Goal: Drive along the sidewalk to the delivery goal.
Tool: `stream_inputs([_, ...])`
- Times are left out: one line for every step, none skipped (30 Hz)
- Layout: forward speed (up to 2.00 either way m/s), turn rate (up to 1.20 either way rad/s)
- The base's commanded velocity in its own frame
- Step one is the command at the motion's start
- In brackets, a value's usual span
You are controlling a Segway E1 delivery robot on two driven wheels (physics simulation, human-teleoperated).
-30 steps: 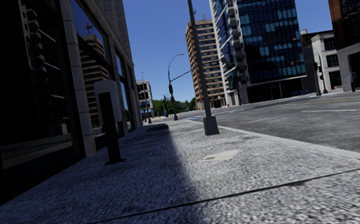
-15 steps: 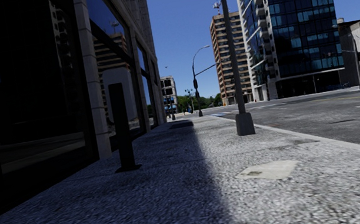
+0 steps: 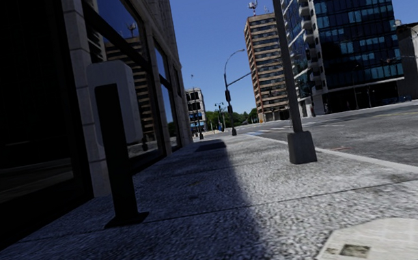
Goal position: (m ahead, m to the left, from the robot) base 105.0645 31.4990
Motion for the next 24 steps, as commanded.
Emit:
stream_inputs([2.00, 0.00])
stream_inputs([2.00, 0.00])
stream_inputs([2.00, 0.00])
stream_inputs([2.00, 0.00])
stream_inputs([2.00, 0.00])
stream_inputs([2.00, 0.00])
stream_inputs([2.00, 0.00])
stream_inputs([2.00, -0.06])
stream_inputs([2.00, -0.21])
stream_inputs([2.00, -0.28])
stream_inputs([2.00, -0.28])
stream_inputs([2.00, -0.30])
stream_inputs([2.00, -0.31])
stream_inputs([2.00, -0.31])
stream_inputs([2.00, -0.31])
stream_inputs([2.00, -0.31])
stream_inputs([2.00, -0.31])
stream_inputs([2.00, -0.25])
stream_inputs([2.00, -0.25])
stream_inputs([2.00, -0.09])
stream_inputs([2.00, 0.00])
stream_inputs([2.00, 0.00])
stream_inputs([2.00, 0.00])
stream_inputs([2.00, 0.00])
